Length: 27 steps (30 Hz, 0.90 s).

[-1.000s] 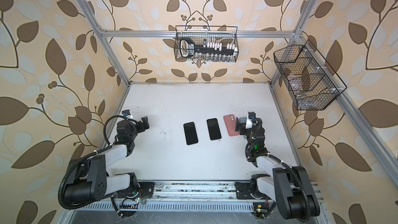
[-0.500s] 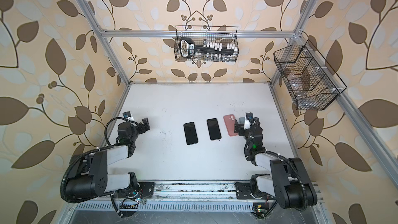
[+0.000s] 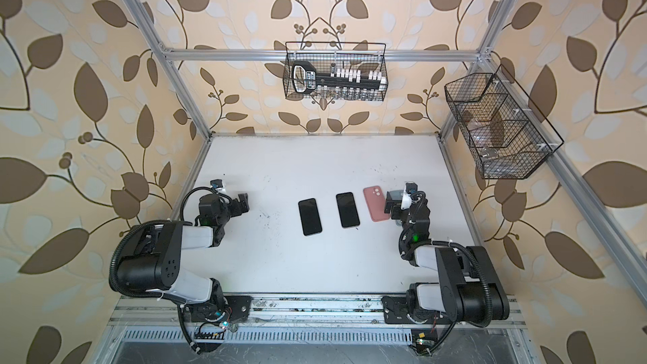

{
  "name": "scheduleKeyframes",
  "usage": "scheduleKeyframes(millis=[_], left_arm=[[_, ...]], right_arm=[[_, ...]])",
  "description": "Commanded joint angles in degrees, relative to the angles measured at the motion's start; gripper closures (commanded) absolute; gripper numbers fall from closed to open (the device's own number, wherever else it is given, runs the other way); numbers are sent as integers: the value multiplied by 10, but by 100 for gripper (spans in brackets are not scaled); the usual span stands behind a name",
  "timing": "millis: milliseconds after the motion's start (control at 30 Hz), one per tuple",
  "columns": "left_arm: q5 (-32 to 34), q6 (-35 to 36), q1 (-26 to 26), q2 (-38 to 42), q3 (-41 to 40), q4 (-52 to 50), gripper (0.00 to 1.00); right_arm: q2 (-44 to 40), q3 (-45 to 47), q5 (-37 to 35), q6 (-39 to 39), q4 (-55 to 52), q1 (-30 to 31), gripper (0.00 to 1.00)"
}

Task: Take the phone out of the phone case
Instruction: Reset both arms

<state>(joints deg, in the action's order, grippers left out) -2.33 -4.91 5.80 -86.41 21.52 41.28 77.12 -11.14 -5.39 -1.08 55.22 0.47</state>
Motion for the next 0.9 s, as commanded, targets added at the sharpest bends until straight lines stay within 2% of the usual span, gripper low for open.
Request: scheduleKeyframes(millis=[0, 167, 267, 400, 467, 600, 633, 733, 800, 867], left_arm=[[31, 22, -11, 0, 17, -5, 1], [22, 42, -27, 7, 8, 5, 1], [-36, 69, -29, 17, -17, 41, 1], [-34, 66, -28, 16, -14, 37, 1], [-13, 56, -28, 18, -22, 50, 1], [71, 13, -21, 27, -60, 112, 1], [73, 11, -22, 27, -59, 110, 1], [-10, 49, -21, 5, 14, -5, 1], [-11, 33, -7, 1, 1, 30, 1], [-11, 34, -7, 0, 14, 3, 1]], right_arm=[[-2, 8, -28, -3, 25, 7, 0], [-1, 9, -30, -2, 27, 7, 0], [-5, 15, -21, 15, 35, 20, 0], [-10, 28, -19, 25, 53, 28, 0], [-14, 38, -18, 27, 66, 30, 0], [-17, 49, -14, 28, 86, 30, 0], [-13, 46, -13, 25, 83, 28, 0], [-5, 18, 6, 22, 40, 17, 0], [0, 5, 27, 8, 21, -2, 0], [0, 4, 30, 1, 21, -8, 0]])
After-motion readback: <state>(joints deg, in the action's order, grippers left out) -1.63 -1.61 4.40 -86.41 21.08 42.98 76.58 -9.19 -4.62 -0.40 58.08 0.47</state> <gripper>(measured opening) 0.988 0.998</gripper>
